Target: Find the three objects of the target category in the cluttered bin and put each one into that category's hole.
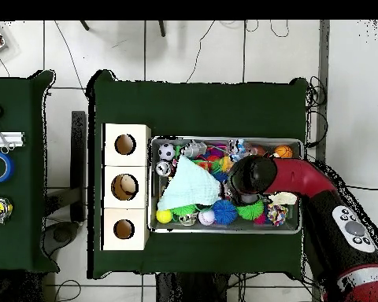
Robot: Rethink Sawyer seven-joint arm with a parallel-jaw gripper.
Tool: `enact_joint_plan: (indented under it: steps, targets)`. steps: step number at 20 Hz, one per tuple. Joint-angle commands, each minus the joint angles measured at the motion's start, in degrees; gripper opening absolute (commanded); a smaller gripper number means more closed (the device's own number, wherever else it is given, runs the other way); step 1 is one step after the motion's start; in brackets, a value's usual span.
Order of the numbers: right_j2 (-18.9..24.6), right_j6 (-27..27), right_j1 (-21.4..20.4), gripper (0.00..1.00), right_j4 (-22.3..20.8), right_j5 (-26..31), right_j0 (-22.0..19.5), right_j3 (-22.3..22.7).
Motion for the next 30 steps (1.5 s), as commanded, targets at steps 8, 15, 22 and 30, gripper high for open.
enact_joint_plan:
  steps: [8, 15, 22, 30]
  targets:
    - [0.44, -2.59, -0.93, 1.00, 0.01, 8.18, 1.52, -16.02]
    - [0.27, -1.79, -2.70, 1.00, 1.37, 14.23, 3.62, -17.21]
    - [-0.74, 0.19, -4.46, 1.00, 2.84, 16.24, 6.16, -16.43]
    - [-2.23, 0.66, -7.27, 1.00, 3.81, 22.36, 9.35, -18.20]
